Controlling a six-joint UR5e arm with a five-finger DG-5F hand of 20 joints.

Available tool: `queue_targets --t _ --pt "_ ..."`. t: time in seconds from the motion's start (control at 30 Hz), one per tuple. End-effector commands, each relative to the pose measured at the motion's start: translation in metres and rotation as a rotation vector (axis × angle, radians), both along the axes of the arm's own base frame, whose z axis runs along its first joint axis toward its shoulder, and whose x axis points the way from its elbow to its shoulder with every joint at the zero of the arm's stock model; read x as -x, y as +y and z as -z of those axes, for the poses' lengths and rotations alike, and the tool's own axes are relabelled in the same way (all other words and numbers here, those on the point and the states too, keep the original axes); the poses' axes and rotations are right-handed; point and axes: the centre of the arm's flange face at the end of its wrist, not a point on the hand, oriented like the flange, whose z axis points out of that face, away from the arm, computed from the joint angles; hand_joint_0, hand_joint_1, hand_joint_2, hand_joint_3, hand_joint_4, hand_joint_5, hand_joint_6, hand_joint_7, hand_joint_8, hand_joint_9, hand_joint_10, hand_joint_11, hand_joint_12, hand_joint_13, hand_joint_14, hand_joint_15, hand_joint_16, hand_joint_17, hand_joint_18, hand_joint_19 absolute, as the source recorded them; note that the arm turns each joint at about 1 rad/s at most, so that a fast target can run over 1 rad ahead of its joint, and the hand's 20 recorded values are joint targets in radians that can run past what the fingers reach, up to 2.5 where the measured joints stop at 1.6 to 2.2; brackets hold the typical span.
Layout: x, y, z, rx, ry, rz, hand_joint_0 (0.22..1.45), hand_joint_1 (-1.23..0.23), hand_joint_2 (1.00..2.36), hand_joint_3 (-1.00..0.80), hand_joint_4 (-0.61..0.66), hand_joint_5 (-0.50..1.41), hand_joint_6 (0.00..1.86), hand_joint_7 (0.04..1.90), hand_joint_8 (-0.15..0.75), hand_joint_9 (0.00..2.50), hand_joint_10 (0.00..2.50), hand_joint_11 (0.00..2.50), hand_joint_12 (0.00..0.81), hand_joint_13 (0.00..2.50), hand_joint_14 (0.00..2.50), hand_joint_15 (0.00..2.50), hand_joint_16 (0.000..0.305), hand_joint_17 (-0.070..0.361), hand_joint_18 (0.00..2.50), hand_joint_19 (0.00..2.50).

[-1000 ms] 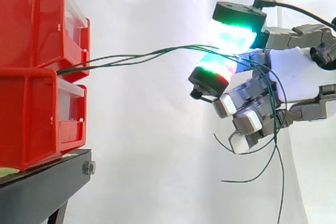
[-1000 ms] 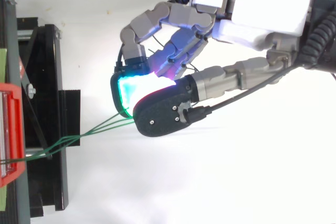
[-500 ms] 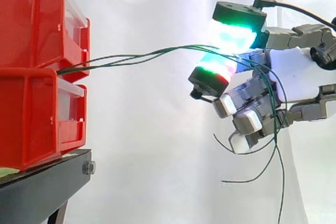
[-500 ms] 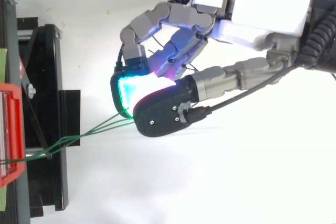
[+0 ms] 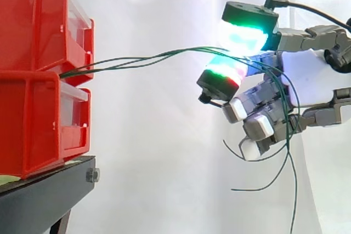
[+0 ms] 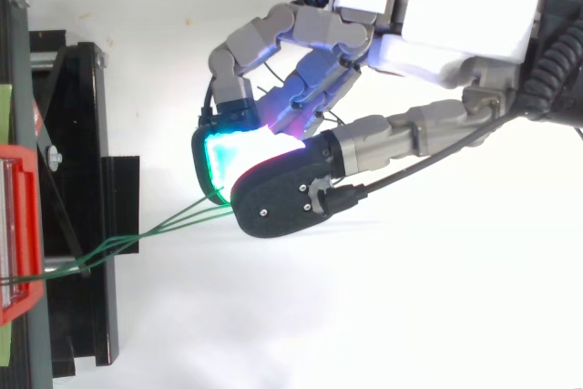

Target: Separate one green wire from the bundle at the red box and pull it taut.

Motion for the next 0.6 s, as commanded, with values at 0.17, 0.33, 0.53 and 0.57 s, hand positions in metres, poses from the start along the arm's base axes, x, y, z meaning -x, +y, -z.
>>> queue_targets --t 0.17,0.33,0.53,0.57 --pt "-0.0001 0.0005 0.0001 0.0 0.0 -0.001 0.63 -0.75 1.02 -0.15 -0.07 -0.18 0.87 1.17 0.246 0.87 0.02 0.83 0.347 0.92 0.03 0.7 0.048 0.108 0.71 0.5" --pt "-0.0001 0.0005 0.0001 0.0 0.0 -0.001 0.63 -0.75 1.02 -0.15 -0.07 -0.18 0.87 1.17 0.246 0.88 0.02 0.84 0.348 0.91 0.03 0.7 0.048 0.108 0.71 0.5" --pt "0.0 -0.0006 0.0001 0.0 0.0 0.0 0.63 -0.75 1.03 -0.14 -0.07 -0.18 0.87 1.17 0.246 0.87 0.02 0.82 0.347 0.91 0.03 0.7 0.048 0.108 0.71 0.51" --pt "0.0 0.0005 0.0002 0.0 0.001 -0.001 0.63 -0.75 1.02 -0.15 -0.07 -0.18 0.87 1.17 0.248 0.87 0.02 0.83 0.347 0.91 0.02 0.7 0.048 0.108 0.71 0.5"
